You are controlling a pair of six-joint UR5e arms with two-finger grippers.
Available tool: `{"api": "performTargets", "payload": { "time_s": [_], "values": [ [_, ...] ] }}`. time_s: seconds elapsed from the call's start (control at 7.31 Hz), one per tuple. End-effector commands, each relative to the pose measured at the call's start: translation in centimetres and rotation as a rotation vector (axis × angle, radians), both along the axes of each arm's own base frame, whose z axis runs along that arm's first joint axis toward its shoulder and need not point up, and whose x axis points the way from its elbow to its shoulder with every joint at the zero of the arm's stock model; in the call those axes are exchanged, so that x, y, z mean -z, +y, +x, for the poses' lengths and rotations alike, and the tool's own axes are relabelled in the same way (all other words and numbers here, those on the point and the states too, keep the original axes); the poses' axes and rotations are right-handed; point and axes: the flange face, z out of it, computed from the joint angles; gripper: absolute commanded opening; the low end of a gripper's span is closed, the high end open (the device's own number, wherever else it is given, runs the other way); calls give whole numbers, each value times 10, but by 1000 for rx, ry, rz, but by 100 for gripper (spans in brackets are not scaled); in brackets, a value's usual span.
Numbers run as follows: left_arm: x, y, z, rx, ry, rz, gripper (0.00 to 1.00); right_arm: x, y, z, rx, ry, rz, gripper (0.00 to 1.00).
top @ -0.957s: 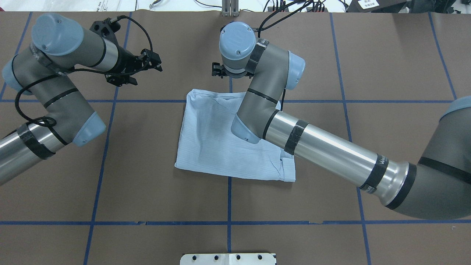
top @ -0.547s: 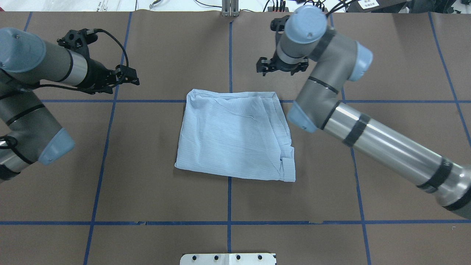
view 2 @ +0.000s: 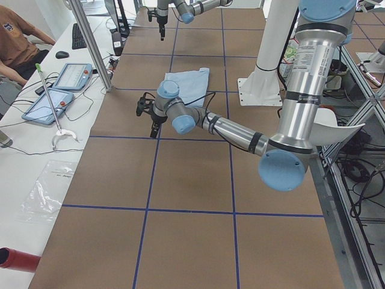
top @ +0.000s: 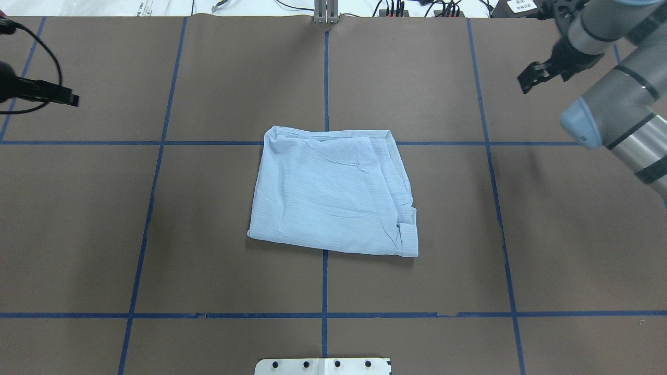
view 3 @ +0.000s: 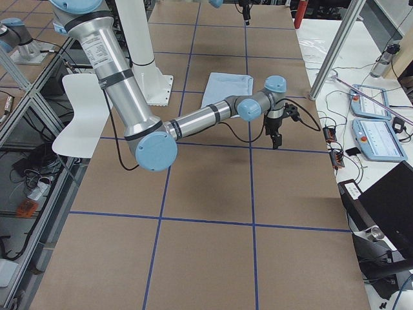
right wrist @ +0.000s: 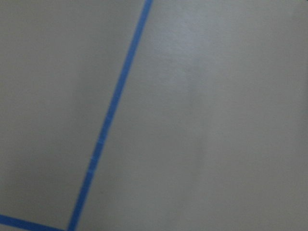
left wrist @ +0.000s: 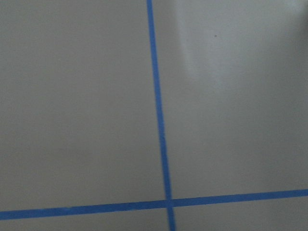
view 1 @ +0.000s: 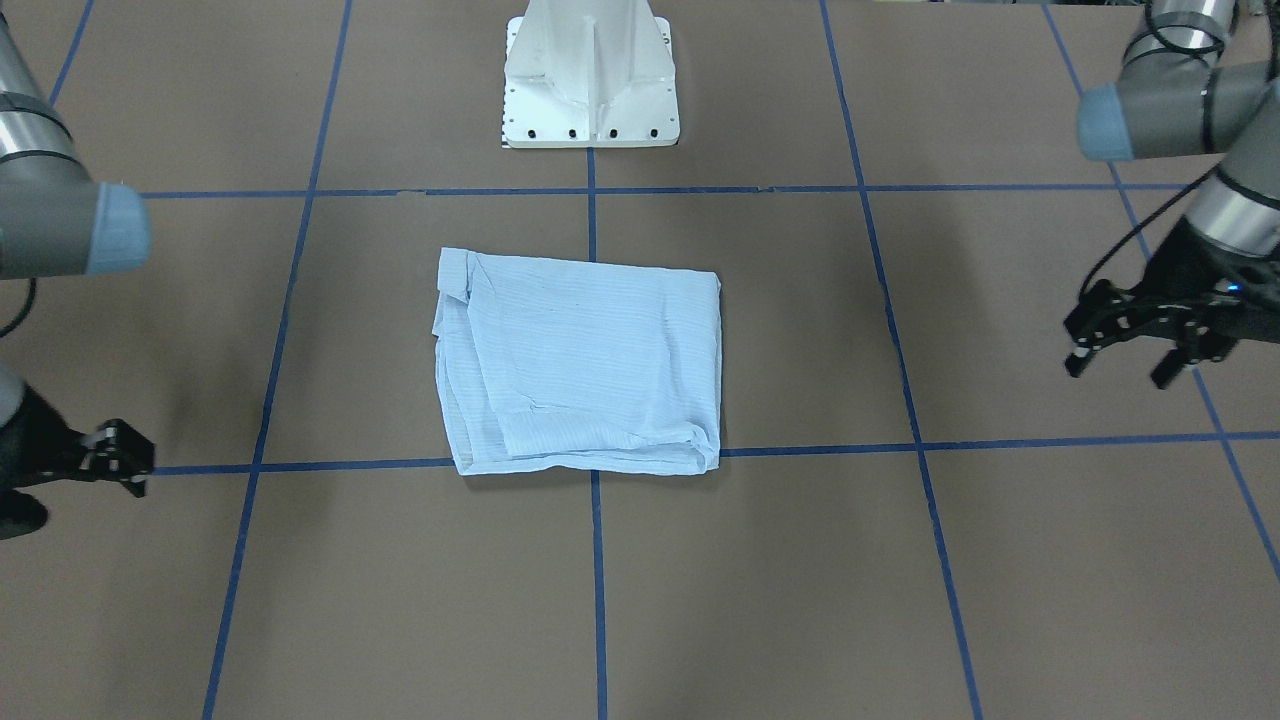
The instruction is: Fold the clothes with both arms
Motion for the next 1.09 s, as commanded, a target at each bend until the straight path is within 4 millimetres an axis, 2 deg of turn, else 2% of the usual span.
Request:
{"api": "performTargets", "payload": {
  "time_s": [0.0,0.14,0.27,0.41,0.55,0.68,0.82,0.96],
  "values": [
    [-72,-10,-122,-7,-90,6,100,-96,36,125,101,-26,5,100],
    [-87,3,-129,-79,-84,55,100,-113,52,159,77,-35,1,100],
    [-97,7,-141,-66,-89,67,100,-122,60,162,72,-27,3,100],
    [-117,6,-142,-59,-101,44,100,-126,66,189,24,-30,36,100],
    [-149,16,-147,-51,-116,-20,100,-157,93,204,9,-21,-1,100],
    [-169,24,-151,-28,-159,-56,100,-165,94,205,-7,-18,-35,100],
    [-173,23,-153,-23,-174,-78,100,-164,94,206,-73,-41,-102,100],
    [-169,23,-153,-33,-179,-153,100,-161,95,209,-148,-80,-189,100]
  ]
}}
